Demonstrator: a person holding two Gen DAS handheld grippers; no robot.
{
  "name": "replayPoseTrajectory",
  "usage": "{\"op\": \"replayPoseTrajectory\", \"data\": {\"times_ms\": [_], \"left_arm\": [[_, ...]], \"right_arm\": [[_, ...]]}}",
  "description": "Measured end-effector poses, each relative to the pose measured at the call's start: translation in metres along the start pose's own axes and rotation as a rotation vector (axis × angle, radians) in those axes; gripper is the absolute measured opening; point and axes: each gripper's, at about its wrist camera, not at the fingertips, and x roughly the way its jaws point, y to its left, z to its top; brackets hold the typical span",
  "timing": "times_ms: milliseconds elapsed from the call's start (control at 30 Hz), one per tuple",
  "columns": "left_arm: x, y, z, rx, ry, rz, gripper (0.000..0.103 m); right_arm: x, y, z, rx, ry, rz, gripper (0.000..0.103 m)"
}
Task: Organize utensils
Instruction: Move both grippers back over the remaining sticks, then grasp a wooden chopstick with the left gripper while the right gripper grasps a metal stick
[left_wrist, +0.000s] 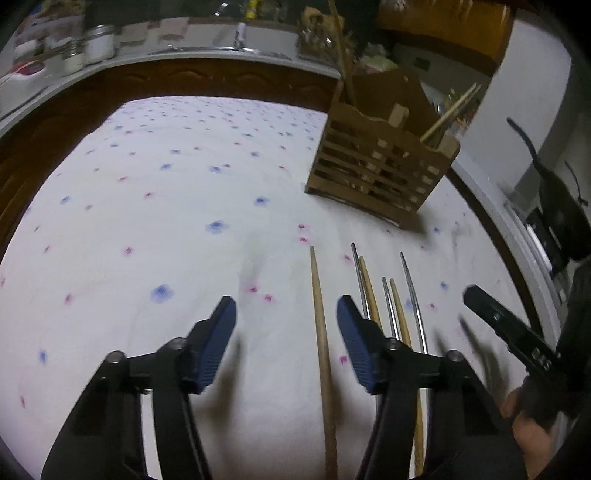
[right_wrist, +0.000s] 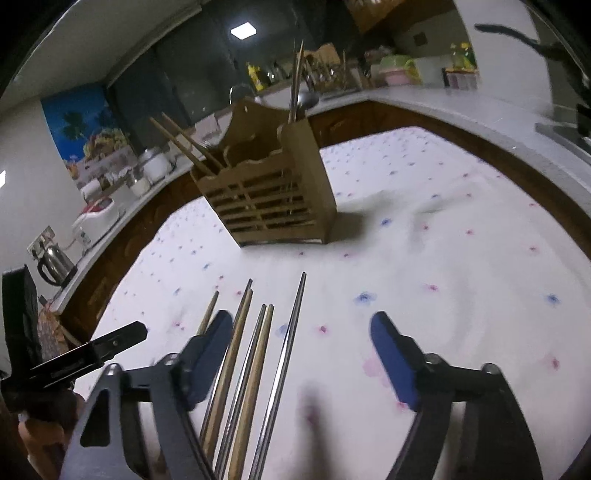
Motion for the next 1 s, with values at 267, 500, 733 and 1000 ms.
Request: {"op": "replayPoseTrajectory", "data": {"times_ms": [267,500,733,1000], "left_arm": [[0.036,-0.009,0.015,0.022,0.089,-0.026,0.032],[0.061,-0.014,0.018,0.025,0.136,-0.05,0.028],[0.059,-0.017,0.012,0.099,0.107,-0.01,0.019],[0.049,-0.016,0.002,0.126,0.141,0.003,0.017]], "right_arm": [[0.043,0.003,0.012,-0.036,0.106,-0.003,0.046],[0.069,0.011,0.016,-0.085,0.162,-0.02,0.039],[0.076,0.016,0.015,-0.175,0.175,-0.082,0.012],[0.054,0.002,0.004,-0.173,0.199,-0.037,0.008]]}}
